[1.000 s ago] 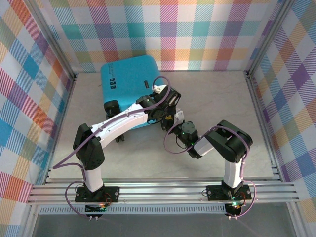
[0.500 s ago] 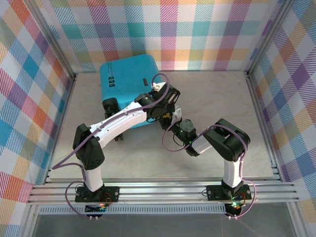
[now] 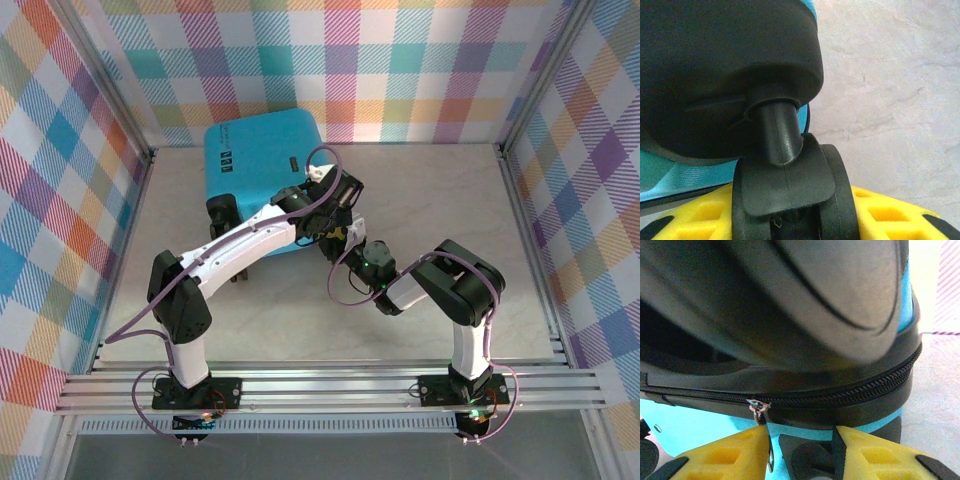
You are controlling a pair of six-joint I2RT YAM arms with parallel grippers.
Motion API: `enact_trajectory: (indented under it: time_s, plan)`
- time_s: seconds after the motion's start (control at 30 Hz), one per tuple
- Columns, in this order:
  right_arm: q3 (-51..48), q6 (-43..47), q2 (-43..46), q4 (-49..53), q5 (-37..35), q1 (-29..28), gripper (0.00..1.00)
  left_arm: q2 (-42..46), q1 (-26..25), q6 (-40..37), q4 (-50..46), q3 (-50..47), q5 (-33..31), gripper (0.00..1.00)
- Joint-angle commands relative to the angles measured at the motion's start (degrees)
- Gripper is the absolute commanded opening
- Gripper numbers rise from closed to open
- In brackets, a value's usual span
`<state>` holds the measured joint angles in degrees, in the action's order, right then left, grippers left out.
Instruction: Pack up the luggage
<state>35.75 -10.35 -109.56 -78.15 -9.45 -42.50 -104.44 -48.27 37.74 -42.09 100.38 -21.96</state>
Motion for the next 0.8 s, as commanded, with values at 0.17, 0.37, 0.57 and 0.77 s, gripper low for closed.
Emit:
enact_trajectory:
  time_s: [0.17,0.37,0.57,0.77]
  plan:
    - [-2.9,0.0,2.1,-2.2,1.6,-1.0,0.41,2.5,-1.3,-5.9,12.1,7.5,2.0,0.09]
    - [-5.2,2.1,4.4,-0.6,2.3,-1.0,0.40,2.5,-1.3,-6.0,12.5,7.4,2.2,0.09]
    - [-3.2,3.2,3.2,-0.3,1.7,-1.0,0.40,2.7,-1.3,-6.1,12.6,7.4,2.4,0.09]
    - [-0.3,4.8,2.3,0.1,0.3,-1.0,0.40,3.3,-1.3,-6.3,12.5,7.6,2.3,0.09]
